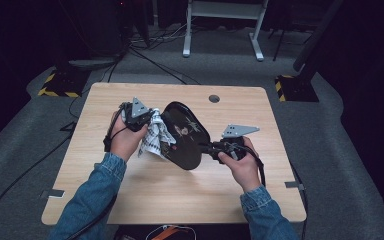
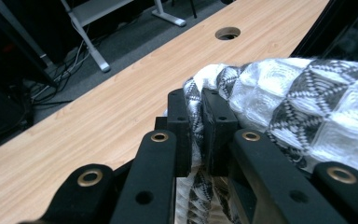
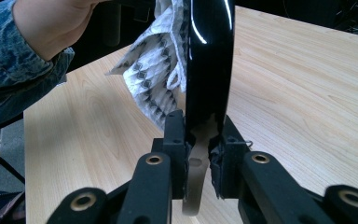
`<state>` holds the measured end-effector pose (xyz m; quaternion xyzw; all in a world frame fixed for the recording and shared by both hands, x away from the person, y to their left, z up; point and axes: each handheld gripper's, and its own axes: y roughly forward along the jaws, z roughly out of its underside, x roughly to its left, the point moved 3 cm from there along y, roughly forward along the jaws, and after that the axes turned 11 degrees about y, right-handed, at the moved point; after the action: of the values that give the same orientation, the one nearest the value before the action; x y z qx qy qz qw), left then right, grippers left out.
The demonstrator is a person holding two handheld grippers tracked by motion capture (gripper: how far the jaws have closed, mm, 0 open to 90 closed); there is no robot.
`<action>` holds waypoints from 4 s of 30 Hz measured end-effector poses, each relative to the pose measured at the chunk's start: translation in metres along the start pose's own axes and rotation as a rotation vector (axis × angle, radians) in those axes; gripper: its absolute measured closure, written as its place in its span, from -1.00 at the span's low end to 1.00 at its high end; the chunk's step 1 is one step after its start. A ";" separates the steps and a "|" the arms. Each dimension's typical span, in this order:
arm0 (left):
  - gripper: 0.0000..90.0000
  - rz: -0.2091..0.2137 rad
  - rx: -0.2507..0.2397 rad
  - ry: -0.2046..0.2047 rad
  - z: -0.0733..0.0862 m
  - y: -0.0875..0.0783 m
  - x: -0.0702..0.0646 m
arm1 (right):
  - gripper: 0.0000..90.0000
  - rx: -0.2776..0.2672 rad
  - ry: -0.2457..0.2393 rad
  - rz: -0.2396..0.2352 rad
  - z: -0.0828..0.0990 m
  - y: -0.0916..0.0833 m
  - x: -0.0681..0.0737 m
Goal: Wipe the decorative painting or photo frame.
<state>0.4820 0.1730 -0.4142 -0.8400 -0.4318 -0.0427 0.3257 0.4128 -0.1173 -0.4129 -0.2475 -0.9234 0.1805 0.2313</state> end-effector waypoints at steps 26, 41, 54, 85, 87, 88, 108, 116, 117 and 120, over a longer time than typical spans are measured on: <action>0.85 0.030 0.062 -0.058 0.033 0.014 -0.006 | 0.75 0.005 0.000 -0.002 -0.001 0.001 0.000; 0.86 0.068 0.101 -0.088 0.053 0.025 -0.020 | 0.75 0.005 -0.003 -0.003 -0.002 0.001 0.000; 0.86 0.093 0.141 -0.085 0.066 0.032 -0.034 | 0.76 0.005 -0.004 -0.002 -0.002 0.001 0.000; 0.85 0.127 0.184 -0.066 0.076 0.020 -0.051 | 0.76 0.001 0.006 0.006 -0.002 -0.001 -0.004; 0.85 0.140 0.169 -0.076 0.075 0.009 -0.048 | 0.76 -0.002 0.014 0.006 -0.001 -0.001 -0.006; 0.84 0.140 0.169 -0.076 0.075 0.009 -0.048 | 0.76 -0.002 0.014 0.006 -0.001 -0.001 -0.006; 0.83 0.182 0.075 -0.087 0.072 -0.096 -0.020 | 0.76 0.001 0.001 0.010 -0.001 0.000 -0.003; 0.82 0.164 0.161 -0.139 0.100 -0.111 -0.001 | 0.76 -0.001 -0.001 0.011 -0.002 0.000 -0.002; 0.82 0.159 0.177 -0.151 0.104 -0.110 0.001 | 0.76 -0.001 -0.002 0.012 -0.002 0.000 -0.002; 0.82 0.172 0.218 -0.185 0.118 -0.105 0.005 | 0.76 -0.001 -0.001 0.012 -0.002 0.000 -0.002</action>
<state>0.3815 0.2890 -0.4517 -0.8340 -0.3884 0.1099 0.3762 0.4154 -0.1178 -0.4120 -0.2529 -0.9222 0.1814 0.2297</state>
